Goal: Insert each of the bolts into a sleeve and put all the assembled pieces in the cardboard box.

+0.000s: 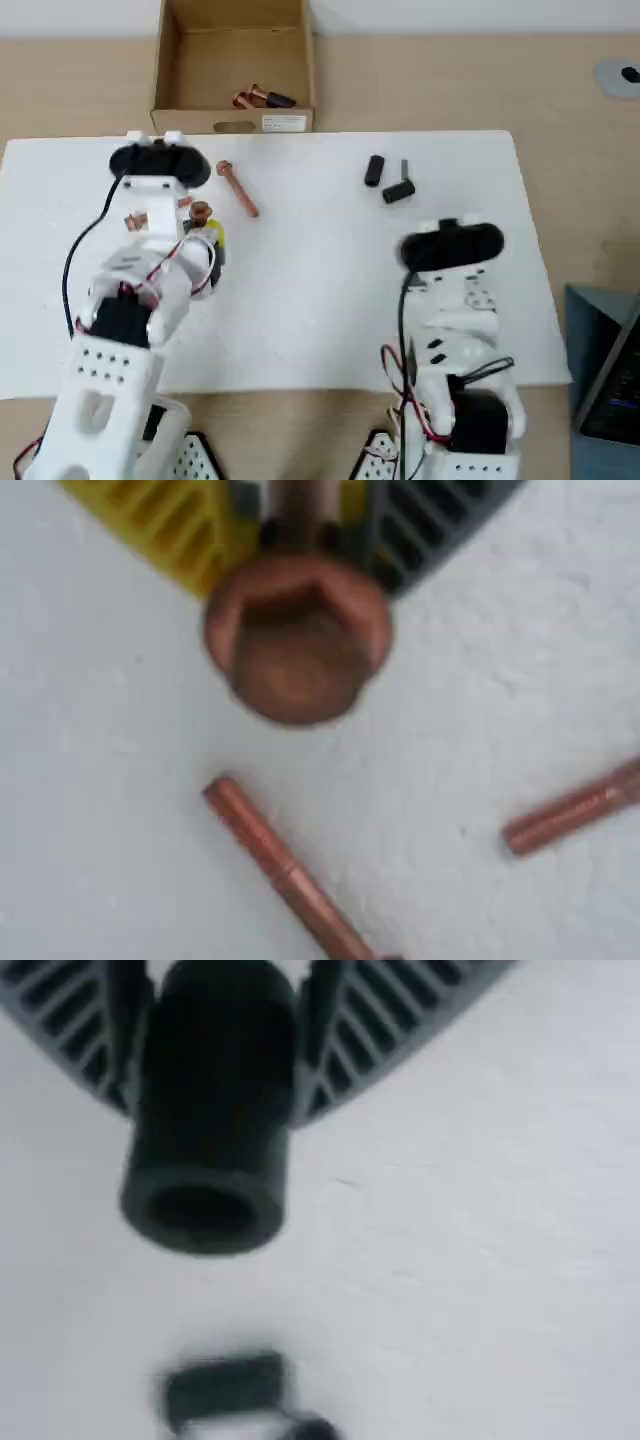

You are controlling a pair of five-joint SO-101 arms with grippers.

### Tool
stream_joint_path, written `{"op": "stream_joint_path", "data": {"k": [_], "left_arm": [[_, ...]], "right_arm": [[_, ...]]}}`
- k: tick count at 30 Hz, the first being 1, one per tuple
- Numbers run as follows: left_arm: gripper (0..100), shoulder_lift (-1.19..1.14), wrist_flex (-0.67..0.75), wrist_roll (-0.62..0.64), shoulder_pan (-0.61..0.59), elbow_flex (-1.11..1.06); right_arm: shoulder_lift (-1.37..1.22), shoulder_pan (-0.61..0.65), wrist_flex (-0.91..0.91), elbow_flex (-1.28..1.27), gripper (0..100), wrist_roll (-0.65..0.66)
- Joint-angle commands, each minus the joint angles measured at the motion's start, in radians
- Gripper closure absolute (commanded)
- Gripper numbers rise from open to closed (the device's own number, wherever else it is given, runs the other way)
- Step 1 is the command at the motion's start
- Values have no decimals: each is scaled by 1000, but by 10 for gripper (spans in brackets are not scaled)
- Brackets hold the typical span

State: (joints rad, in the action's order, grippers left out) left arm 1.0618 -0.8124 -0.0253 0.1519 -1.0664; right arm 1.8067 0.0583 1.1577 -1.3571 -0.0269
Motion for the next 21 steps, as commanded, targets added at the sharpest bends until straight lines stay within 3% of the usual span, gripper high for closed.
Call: {"op": "stream_joint_path", "data": {"k": [1, 7, 15, 21], "left_arm": [[995, 130, 43, 6, 11, -69], [995, 328, 49, 6, 17, -173], [995, 631, 48, 6, 124, -265], [995, 768, 58, 181, 153, -331]], "right_arm": [[108, 114, -66, -10, 989, -40], [108, 291, -95, -28, 989, -92], [108, 463, -97, -74, 989, -115], [108, 576, -166, -128, 989, -114]]}}
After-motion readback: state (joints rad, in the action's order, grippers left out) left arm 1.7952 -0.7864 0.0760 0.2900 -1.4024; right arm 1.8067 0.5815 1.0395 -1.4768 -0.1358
